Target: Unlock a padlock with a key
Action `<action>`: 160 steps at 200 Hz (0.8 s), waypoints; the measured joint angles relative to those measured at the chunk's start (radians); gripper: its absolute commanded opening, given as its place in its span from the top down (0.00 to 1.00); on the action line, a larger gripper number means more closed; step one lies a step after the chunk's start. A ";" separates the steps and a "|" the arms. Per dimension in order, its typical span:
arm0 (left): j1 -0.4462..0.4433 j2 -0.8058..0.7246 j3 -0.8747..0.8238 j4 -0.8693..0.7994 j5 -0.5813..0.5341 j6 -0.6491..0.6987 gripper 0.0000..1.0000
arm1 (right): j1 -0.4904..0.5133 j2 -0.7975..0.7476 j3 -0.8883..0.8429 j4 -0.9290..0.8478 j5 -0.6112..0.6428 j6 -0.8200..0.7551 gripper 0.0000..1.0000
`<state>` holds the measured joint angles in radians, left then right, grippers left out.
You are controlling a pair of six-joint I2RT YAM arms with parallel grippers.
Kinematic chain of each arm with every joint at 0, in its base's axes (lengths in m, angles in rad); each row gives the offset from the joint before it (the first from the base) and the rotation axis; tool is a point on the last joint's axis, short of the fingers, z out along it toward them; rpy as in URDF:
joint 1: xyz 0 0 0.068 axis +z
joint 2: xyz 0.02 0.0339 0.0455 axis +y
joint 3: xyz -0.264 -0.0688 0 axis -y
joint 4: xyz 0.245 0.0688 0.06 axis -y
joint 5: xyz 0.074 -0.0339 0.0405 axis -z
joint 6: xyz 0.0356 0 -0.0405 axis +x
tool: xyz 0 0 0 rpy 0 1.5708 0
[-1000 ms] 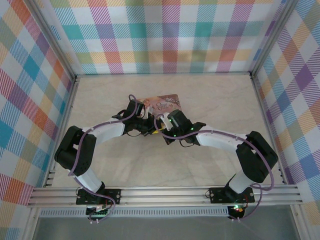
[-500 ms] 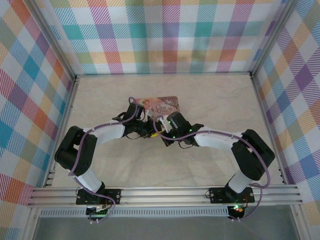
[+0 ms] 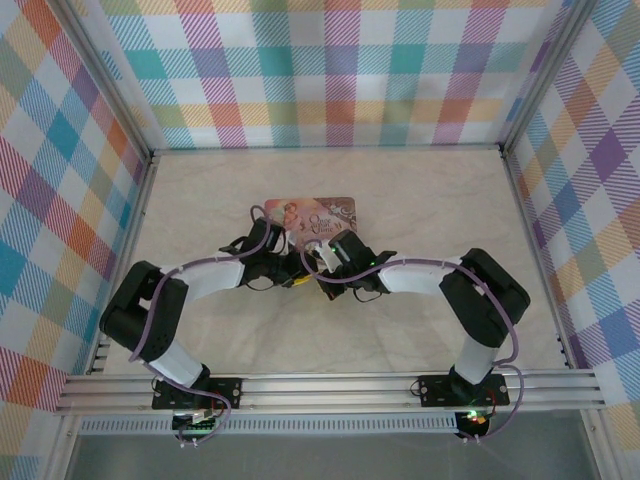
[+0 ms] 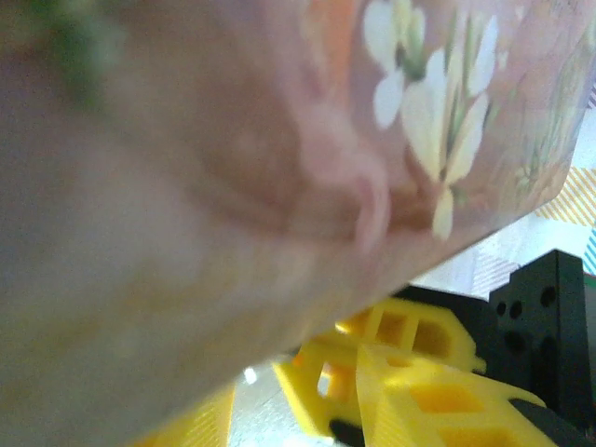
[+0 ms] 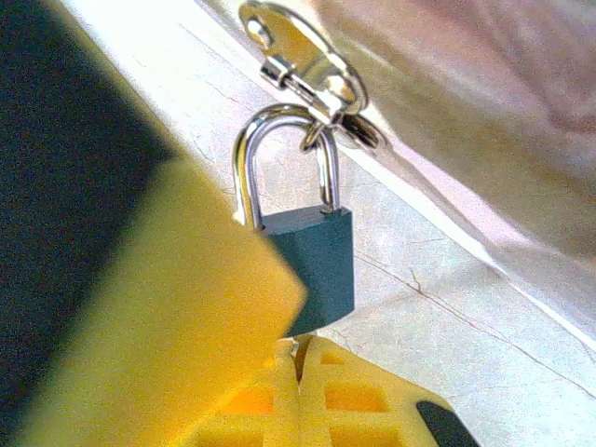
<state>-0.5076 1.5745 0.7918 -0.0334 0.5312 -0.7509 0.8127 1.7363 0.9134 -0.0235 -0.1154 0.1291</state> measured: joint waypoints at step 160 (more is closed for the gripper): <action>0.159 -0.335 -0.026 -0.248 -0.282 0.043 0.38 | 0.000 -0.011 -0.001 -0.056 0.010 -0.094 1.00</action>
<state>-0.3481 1.2400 0.7654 -0.2810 0.2489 -0.7082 0.8127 1.7256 0.9123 -0.0799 -0.1051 0.0349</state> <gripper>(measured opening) 0.596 0.052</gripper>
